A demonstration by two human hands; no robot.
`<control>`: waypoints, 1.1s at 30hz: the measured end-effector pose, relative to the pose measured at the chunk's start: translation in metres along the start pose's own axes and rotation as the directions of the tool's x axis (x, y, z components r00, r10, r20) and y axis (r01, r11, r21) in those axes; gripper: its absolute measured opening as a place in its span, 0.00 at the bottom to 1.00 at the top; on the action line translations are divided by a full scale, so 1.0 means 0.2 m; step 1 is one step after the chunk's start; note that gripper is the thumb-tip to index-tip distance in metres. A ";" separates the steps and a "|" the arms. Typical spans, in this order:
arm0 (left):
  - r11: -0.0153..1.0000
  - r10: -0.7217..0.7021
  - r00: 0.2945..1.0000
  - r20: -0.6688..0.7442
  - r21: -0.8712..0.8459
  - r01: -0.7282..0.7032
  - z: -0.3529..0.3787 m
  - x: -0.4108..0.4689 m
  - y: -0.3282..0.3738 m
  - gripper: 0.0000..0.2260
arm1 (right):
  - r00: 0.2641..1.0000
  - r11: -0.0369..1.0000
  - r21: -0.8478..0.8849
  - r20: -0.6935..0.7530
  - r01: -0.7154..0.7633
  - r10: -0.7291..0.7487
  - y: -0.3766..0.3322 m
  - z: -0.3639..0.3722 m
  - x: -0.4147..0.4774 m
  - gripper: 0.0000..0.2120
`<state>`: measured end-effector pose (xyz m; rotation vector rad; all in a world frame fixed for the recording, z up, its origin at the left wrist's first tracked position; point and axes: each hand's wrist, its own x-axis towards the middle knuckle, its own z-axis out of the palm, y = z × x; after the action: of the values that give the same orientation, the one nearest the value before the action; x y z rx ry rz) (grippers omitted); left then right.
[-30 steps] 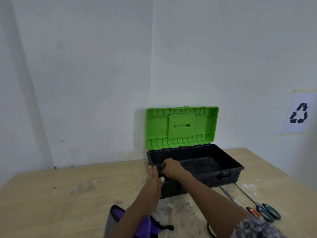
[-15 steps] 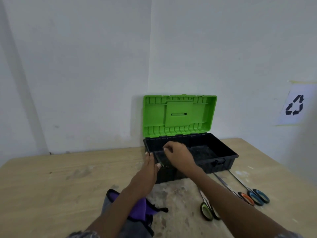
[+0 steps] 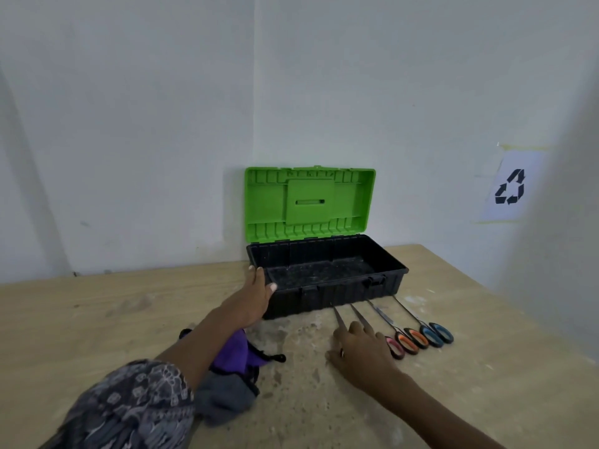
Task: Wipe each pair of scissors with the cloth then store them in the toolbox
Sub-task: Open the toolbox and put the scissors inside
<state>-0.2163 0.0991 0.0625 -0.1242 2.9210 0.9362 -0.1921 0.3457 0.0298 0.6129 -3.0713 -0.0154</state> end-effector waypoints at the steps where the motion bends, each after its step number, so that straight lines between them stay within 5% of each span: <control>1: 1.000 -0.002 1.000 0.002 -0.007 0.002 0.00 0.00 0.00 0.29 | 1.000 1.000 0.007 -0.020 -0.004 0.004 -0.01 0.01 -0.01 0.23; 14: 0.989 -0.008 0.997 -0.070 0.145 0.018 -0.05 0.02 0.00 0.30 | 0.970 0.980 0.195 -0.241 0.037 0.011 0.02 0.12 -0.09 0.20; 19: 1.000 -0.020 0.998 -0.065 0.021 0.021 -0.03 0.08 -0.02 0.33 | 0.807 0.954 0.180 -0.583 0.241 -0.094 0.03 0.01 -0.02 0.21; 22: 0.997 -0.031 0.994 -0.101 -0.075 0.024 0.02 0.12 -0.04 0.30 | 0.754 0.959 0.131 -0.648 0.251 -0.109 0.00 -0.14 0.20 0.21; 25: 0.995 -0.060 0.996 -0.062 -0.084 0.055 0.04 0.16 -0.10 0.30 | 0.796 0.964 0.111 -0.591 0.240 -0.130 -0.07 -0.23 0.46 0.20; 33: 0.998 -0.045 0.997 -0.064 0.034 0.047 0.06 0.17 -0.10 0.29 | 0.985 0.976 0.185 -0.147 0.113 -0.086 -0.22 -0.23 0.93 0.19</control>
<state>-0.2475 0.0883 0.0394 -0.2224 2.9768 0.8893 -0.3458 0.2338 0.0773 0.7418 -2.9256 0.3137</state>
